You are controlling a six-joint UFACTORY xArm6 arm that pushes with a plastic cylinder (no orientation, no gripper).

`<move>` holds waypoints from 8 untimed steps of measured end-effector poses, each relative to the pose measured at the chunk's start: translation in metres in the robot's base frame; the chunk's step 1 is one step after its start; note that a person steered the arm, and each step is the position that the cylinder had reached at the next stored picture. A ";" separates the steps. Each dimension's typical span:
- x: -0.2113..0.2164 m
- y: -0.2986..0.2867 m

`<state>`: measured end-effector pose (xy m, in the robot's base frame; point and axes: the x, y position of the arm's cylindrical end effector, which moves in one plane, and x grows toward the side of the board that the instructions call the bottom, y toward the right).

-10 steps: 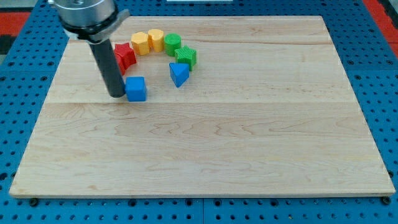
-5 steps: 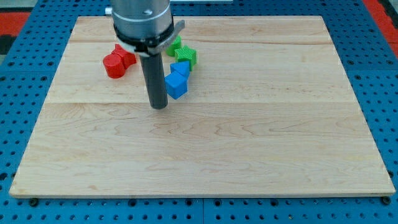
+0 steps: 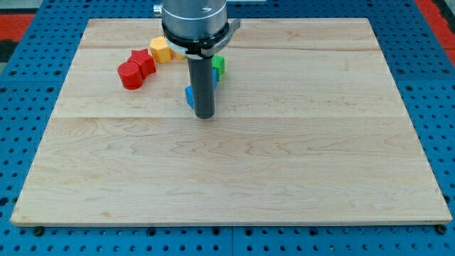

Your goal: Place the blue cube at the bottom side of the green star

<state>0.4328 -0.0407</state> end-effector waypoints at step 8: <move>-0.019 -0.004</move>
<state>0.4134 -0.0443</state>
